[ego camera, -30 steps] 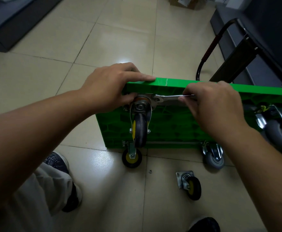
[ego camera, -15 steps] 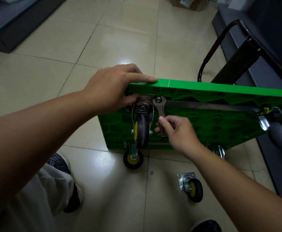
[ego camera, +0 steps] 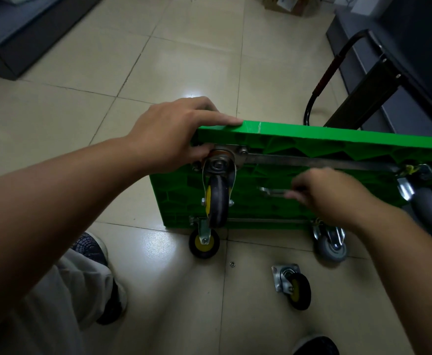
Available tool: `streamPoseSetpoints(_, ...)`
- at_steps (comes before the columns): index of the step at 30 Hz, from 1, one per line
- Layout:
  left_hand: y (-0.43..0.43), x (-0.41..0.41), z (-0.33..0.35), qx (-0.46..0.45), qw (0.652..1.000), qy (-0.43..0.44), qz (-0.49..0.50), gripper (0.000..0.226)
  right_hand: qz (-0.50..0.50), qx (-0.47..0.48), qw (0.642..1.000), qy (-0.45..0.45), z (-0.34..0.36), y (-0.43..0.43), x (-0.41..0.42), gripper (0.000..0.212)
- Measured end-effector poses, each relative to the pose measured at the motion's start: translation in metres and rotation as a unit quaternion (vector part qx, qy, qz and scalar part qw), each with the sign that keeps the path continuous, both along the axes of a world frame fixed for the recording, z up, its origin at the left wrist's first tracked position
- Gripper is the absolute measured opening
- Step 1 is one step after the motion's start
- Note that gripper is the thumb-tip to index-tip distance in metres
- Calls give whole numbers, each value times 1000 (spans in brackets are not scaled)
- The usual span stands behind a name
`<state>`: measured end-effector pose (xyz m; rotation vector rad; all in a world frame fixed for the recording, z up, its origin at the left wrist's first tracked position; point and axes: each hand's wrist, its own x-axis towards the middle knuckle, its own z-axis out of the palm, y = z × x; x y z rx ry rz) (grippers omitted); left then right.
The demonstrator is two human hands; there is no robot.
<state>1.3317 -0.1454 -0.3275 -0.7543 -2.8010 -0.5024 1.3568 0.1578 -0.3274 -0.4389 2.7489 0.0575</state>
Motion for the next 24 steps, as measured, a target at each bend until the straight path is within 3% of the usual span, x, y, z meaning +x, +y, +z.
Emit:
streamPoseSetpoints(3,0,1,0,1,1000,1,0,61,37,-117,988,95,34,-13,1,24)
streamPoseSetpoints(6,0,1,0,1,1000,9,-2,62,54,-144,971,182,54,-23,5,23)
streamPoseSetpoints(24,0,0,-2,8,1000,9,-2,60,-28,-97,942,319,19,-24,-1,37)
